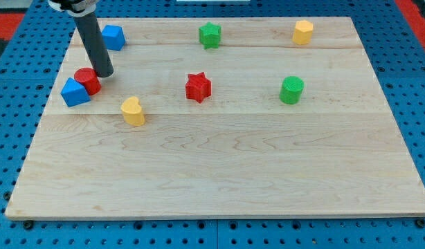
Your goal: Slightly push the red star above to the green circle
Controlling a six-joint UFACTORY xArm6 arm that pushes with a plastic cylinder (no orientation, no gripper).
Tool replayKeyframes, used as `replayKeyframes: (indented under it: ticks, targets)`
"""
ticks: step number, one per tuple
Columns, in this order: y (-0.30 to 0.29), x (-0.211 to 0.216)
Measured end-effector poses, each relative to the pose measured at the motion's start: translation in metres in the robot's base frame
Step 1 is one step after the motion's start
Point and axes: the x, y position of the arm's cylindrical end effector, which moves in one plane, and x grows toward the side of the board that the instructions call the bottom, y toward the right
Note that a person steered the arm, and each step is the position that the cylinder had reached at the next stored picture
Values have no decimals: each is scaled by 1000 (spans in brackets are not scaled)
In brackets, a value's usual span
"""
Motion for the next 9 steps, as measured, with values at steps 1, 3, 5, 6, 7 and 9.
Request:
replayKeyframes:
  ticks: [1,3,5,6,7,9]
  targets:
    - [-2,-8]
    - [-8,-25]
    - [-25,-6]
    - [-21,7]
    - [-19,19]
    - [-31,2]
